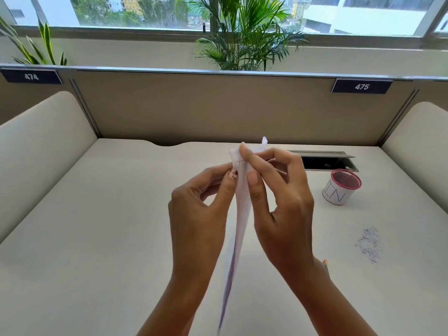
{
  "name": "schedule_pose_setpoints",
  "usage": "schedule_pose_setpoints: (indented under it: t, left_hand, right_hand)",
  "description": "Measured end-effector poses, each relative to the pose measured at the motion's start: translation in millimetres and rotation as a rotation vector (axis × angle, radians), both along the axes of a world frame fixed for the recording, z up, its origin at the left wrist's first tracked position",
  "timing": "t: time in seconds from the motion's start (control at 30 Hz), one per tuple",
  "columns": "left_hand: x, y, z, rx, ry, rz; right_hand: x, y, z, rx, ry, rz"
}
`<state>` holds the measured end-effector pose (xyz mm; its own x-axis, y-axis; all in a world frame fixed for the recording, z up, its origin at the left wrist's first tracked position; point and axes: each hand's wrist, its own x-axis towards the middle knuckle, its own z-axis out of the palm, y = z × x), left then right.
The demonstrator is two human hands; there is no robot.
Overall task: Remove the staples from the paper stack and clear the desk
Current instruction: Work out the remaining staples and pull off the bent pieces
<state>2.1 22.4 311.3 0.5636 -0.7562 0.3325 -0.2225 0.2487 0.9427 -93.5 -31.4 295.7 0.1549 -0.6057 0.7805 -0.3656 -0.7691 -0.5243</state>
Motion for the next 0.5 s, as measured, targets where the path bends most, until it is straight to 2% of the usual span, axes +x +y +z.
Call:
schedule_pose_setpoints:
  t: [0.13,0.37,0.5]
  left_hand:
    - [0,2,4,-0.055,0.032,0.020]
    - [11,2,3,-0.182,0.050,0.001]
    - [20,0,-1,-0.208,0.049,0.025]
  right_hand:
    - [-4,-7,-5,0.141,-0.066,-0.012]
    - [-24,-29,-34,0.535,-0.271,0.029]
    - [-49,-39,-57,0.872,-0.464,0.357]
